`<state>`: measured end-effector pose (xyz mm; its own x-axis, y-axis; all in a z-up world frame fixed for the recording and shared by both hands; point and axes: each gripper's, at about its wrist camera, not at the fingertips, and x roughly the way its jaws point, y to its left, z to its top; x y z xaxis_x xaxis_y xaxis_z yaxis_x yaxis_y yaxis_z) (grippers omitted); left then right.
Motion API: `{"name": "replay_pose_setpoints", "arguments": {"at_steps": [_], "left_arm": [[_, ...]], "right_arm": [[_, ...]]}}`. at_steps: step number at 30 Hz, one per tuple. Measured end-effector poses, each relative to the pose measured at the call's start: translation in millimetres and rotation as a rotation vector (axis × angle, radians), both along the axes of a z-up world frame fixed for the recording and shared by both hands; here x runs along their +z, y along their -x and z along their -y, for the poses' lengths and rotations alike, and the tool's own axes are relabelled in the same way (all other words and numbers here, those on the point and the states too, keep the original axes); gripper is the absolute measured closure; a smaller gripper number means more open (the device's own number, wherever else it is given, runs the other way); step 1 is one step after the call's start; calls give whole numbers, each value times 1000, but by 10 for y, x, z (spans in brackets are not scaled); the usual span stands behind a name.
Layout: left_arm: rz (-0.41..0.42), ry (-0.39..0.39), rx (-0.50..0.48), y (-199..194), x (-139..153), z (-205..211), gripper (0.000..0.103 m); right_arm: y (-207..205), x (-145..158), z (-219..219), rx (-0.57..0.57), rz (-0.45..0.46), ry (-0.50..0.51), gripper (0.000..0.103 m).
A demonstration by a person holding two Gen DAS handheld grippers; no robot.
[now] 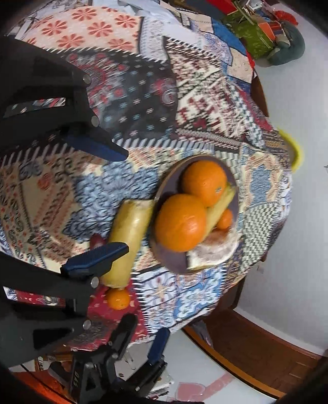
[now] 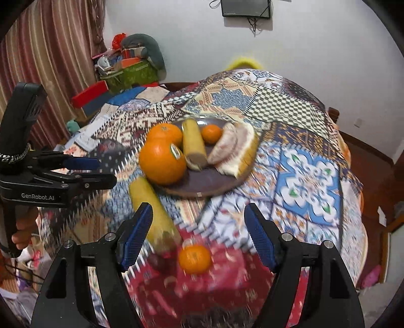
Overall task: Organize fruits
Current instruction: 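Open both tools and withdraw them from the plate, then grasp the second yellow corn cob with the right tool while the left tool grasps a dark red date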
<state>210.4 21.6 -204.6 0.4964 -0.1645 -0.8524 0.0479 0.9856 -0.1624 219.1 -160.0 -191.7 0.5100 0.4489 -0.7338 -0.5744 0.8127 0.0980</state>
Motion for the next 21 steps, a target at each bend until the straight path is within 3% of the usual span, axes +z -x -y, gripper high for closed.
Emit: {"name": "replay_pose_setpoints", "arguments": {"at_steps": [7,9,19,21], "left_arm": [[-81,69,26,171,-365,150,37],[-53,32,17,221,-362,243,37],[-26,-2,-51,127,-414,530,72],[-18,-4,-57,123,-419,545,74]], "right_arm": [[154,-35,161,-27,-17,-43,31],[188,-54,181,-33,-15,-50,31],[167,-47,195,-18,-6,-79,32],[127,-39,164,-20,-3,-89,34]]}}
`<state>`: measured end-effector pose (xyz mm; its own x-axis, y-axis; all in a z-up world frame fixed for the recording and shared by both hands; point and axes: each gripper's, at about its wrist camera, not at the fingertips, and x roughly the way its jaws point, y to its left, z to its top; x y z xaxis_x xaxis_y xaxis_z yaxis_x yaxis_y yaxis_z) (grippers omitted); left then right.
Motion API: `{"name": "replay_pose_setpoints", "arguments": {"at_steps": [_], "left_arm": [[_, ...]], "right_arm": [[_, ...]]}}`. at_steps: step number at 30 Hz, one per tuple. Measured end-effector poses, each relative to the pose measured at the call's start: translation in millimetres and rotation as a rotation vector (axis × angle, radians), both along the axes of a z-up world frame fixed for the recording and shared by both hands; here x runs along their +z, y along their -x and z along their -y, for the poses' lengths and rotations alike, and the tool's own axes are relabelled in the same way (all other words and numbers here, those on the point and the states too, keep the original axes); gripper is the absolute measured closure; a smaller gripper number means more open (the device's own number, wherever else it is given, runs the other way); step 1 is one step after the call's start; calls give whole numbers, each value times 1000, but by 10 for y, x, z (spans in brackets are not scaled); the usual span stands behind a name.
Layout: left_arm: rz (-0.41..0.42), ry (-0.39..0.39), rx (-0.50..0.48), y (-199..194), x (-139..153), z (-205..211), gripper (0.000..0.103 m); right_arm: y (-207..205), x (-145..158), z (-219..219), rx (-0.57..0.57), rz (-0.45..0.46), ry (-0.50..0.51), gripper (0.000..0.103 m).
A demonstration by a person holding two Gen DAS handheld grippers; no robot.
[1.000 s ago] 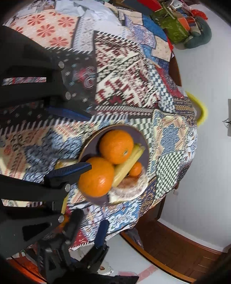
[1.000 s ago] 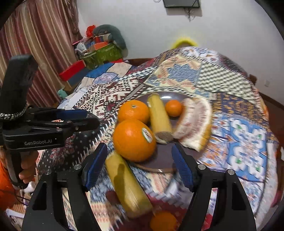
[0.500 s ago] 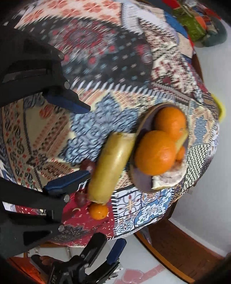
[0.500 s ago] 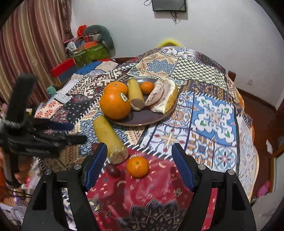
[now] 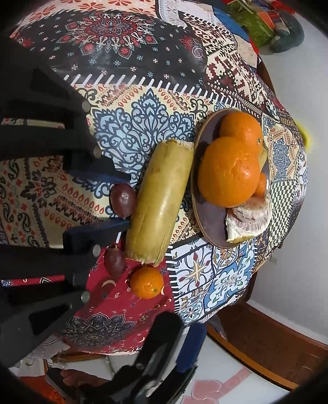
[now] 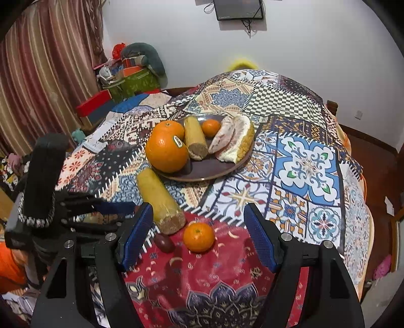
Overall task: Organize fruits
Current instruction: 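Grasp the second yellow corn cob with the right tool while the left tool grasps a dark red date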
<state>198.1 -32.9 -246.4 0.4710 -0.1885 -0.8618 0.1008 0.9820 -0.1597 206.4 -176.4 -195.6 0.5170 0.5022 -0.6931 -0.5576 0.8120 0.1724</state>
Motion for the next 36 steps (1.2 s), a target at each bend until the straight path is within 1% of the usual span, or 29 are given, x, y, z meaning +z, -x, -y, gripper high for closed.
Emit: {"name": "replay_pose_setpoints", "arguments": {"at_steps": [3,4,6,8,10,13,14,15,17,20,21,26,28,33,36], "left_arm": [[17,12,-2,38,-1,-20,74],[19,17,-4,54,7,-36,74],[21,26,-1,80,24,-82,74],[26,15,17,110,45,-153,74],[33,-7,47,138,67,-262,74],[36,-34,96,188,81,-452,74],[32,-33,117,204,82,-548,74],[26,-18,130,226,79,-638,74],[26,18,168,281,86,-821,74],[27,59,208,369,97,-1029,74],[28,62,216,390,102,-1072,74],[43,35,226,432,149,-1141,74],[45,30,225,439,165,-1142,74],[46,17,217,474,180,-1107,74],[52,0,217,471,201,-1092,74]], "right_arm": [[-86,1,-80,22,-18,-12,44],[-113,-3,-104,30,-22,-17,44],[-171,-25,-177,49,-37,-24,49],[-202,-66,-249,71,-57,-28,54],[-223,-120,-342,101,-83,-30,54],[-232,-209,-515,149,-100,0,54],[-239,-249,-597,170,-106,23,56],[-255,-280,-659,183,-111,44,62],[-306,-348,-765,209,-144,78,69],[-385,-379,-874,234,-177,85,69],[-406,-384,-892,240,-186,86,69],[-443,-385,-972,251,-218,96,68],[-394,-380,-1024,262,-213,115,67],[-221,-416,-1226,299,-152,208,65],[-248,-469,-1278,283,-156,219,66]]}}
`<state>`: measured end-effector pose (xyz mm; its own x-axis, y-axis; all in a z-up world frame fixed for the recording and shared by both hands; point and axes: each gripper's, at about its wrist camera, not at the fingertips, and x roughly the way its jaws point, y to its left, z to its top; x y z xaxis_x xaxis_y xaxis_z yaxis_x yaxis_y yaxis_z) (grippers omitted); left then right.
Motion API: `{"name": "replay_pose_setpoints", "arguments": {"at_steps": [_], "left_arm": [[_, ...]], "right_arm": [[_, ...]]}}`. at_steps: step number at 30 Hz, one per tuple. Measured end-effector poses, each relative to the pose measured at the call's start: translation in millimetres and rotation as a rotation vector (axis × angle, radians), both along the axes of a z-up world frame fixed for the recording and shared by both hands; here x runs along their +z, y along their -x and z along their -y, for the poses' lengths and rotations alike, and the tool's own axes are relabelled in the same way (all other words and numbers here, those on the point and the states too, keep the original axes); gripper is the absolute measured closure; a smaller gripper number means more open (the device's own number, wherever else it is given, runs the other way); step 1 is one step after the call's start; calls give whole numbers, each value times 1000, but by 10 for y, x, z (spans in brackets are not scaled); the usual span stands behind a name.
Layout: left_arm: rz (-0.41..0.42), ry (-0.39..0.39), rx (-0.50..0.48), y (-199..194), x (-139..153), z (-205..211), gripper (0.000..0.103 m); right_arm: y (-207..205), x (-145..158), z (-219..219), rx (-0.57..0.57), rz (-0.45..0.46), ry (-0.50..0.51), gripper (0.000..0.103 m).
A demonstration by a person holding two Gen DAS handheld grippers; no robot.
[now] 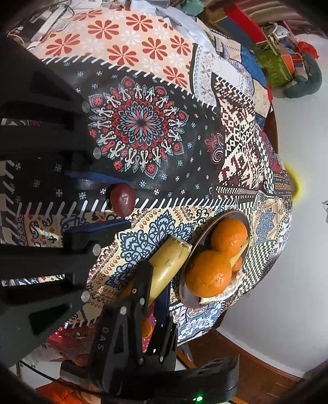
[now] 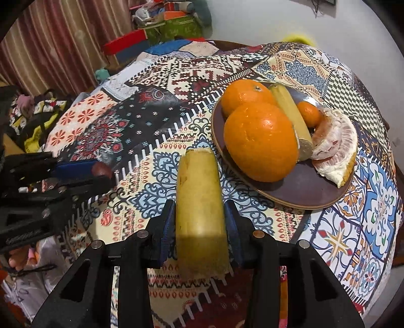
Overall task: Organize fruits
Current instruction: 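Grasp the second yellow corn cob with the right tool while the left tool grasps a dark red date, then lower the corn cob onto the plate with the right tool while the left tool sets the date there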
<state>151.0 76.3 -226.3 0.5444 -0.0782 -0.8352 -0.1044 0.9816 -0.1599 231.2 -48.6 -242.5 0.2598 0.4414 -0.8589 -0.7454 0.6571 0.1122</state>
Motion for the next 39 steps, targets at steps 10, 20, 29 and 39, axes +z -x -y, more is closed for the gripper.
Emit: {"name": "replay_pose_setpoints", "arguments": {"at_steps": [10,20,29,39], "left_arm": [[37,-12,21,-2,175,-38,74],[117,-3,30,-155,471,18,74],[194,-30,-21,-507,735,236,74],[234,-42,-92,-934,830,422,74]], "right_arm": [[162,217,36,-16,40,-104,67],[127,676,298,-89,123,-224,67],[-57,1018,557,-177,234,-272,67],[-410,1177,875,-283,279,-312,67]]}}
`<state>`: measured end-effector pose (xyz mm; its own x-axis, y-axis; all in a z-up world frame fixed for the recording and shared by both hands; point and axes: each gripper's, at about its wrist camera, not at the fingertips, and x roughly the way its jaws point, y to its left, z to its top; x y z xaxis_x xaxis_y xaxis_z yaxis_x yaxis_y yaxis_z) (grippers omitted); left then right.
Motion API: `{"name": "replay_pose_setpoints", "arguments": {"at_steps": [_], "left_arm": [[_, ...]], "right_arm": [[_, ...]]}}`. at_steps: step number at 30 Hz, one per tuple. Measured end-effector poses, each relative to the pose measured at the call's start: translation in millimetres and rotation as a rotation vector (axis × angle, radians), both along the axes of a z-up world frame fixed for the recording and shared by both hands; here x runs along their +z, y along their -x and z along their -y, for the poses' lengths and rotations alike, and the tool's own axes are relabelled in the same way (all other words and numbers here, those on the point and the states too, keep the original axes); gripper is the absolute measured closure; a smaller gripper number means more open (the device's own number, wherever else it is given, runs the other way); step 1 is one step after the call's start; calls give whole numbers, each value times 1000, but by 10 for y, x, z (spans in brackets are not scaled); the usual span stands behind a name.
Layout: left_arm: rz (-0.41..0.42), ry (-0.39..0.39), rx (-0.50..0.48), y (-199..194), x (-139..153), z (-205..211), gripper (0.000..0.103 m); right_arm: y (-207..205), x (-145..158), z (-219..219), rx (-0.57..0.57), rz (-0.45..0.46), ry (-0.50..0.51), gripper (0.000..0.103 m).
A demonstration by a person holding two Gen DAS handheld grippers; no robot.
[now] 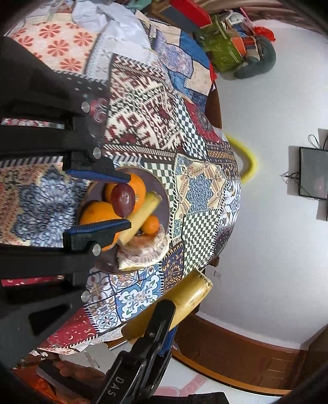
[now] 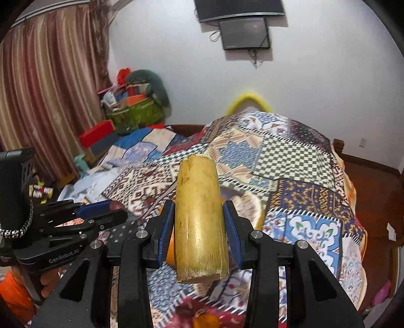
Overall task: Organize fruits
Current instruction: 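Lower the corn cob onto the plate with the right tool while the left tool sets the date there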
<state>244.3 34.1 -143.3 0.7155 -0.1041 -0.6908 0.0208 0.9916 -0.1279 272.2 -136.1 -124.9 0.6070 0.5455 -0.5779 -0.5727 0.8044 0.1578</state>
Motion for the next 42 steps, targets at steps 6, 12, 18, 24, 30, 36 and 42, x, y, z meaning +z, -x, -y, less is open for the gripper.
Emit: {"name": "replay_pose_setpoints", "arguments": {"at_steps": [6,12,18,24,30,36,42], "left_arm": [[-13,-7,-42,-287,-64,61,74],[-68,36,-115,-571,-251,96,74],[-114,33,-134,-790,-449,121,74],[-135,50,-168,-867,-542,115,74],[-126,12,-164,-872,-569,103,74],[-131,31,-168,-880,-567,78,72],[-134,33,-156,-886,-562,81,72]], "right_arm": [[-198,-42,61,-36,2,-5,67],[-410,-203,63,-49,-32,-17,67],[-588,-421,-14,-25,-87,-6,67],[-746,-606,-170,36,-140,11,67],[-918,-726,-374,81,-166,70,67],[-945,-839,-434,101,-197,97,67],[-943,-796,-393,105,-206,55,67]]}}
